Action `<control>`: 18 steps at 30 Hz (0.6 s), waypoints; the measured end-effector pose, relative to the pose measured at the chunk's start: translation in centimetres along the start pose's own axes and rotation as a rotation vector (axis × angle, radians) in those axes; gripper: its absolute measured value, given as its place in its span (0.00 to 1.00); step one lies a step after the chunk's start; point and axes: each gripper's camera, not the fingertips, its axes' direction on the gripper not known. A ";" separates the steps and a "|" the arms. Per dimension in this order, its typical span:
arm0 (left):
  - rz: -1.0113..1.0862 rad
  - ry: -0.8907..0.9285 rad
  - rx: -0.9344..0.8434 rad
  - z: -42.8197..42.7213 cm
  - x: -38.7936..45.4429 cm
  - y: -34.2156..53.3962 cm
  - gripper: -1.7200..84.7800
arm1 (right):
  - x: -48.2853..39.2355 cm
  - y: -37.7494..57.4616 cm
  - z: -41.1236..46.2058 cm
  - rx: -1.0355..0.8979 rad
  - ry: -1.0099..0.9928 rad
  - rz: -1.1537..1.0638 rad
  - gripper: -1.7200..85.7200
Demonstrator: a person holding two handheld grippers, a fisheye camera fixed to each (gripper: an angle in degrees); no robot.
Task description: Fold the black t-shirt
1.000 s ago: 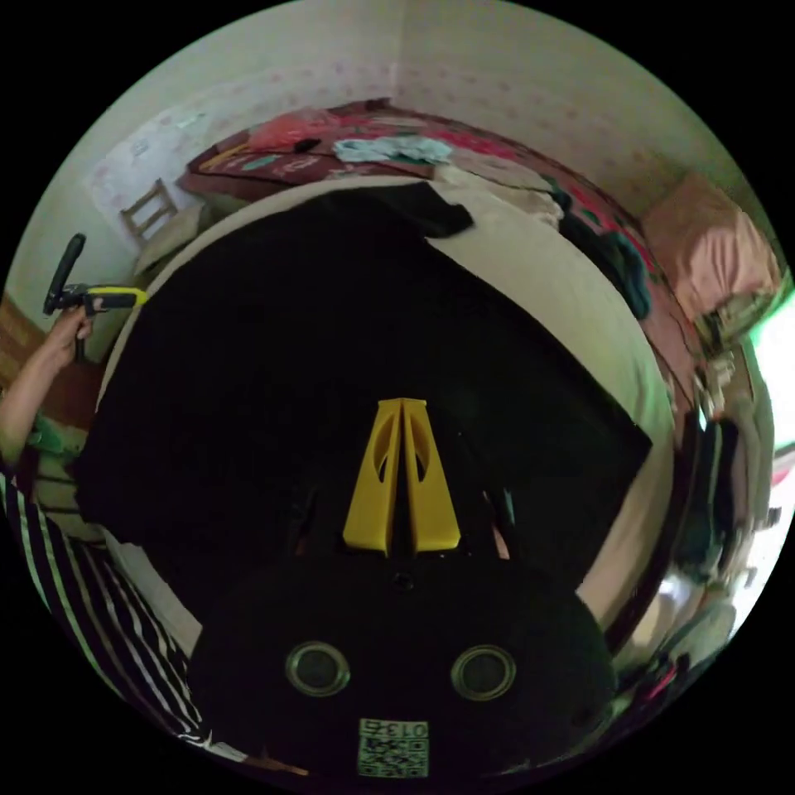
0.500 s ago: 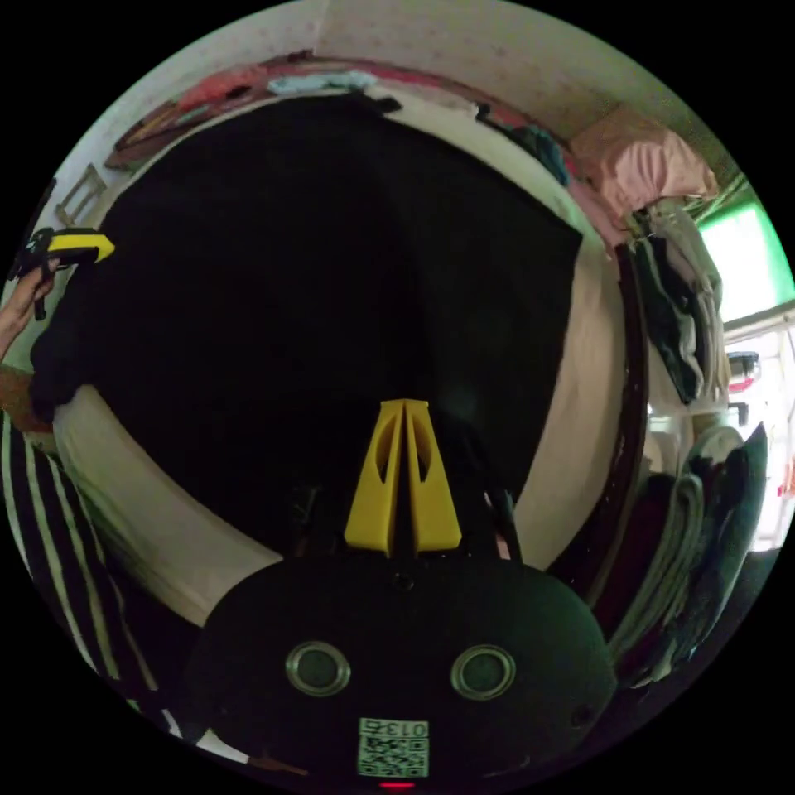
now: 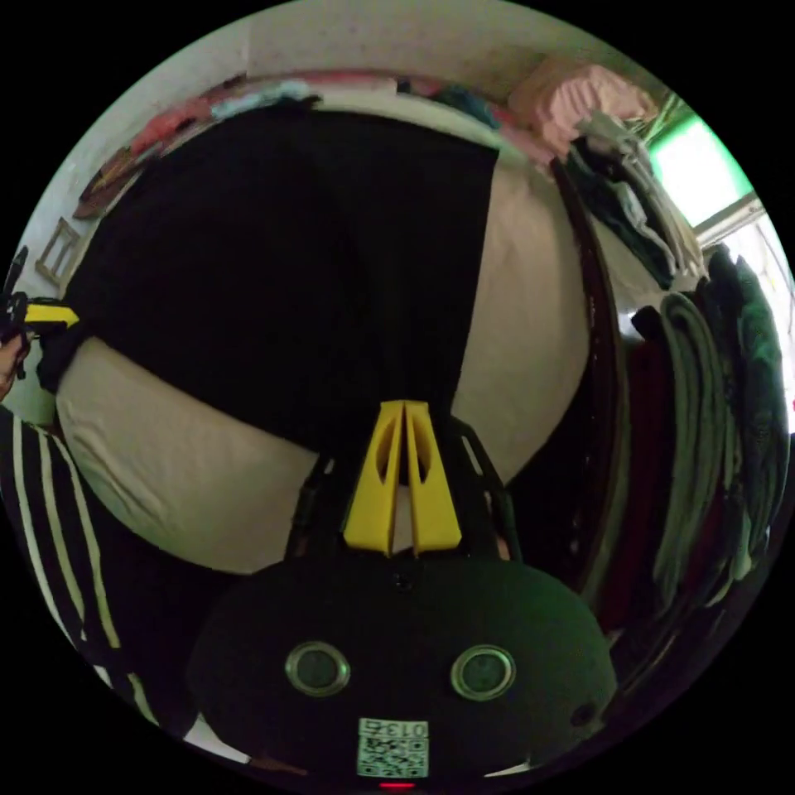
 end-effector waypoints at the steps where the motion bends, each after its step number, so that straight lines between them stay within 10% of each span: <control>1: -0.048 0.023 -0.032 0.2 -0.7 0.4 0.03 | 0.8 0.8 -0.1 -0.035 -0.013 0.026 0.03; 18: -0.450 0.125 0.099 2.5 -0.8 8.8 0.22 | 5.8 9.5 0.8 0.038 -0.306 0.201 0.09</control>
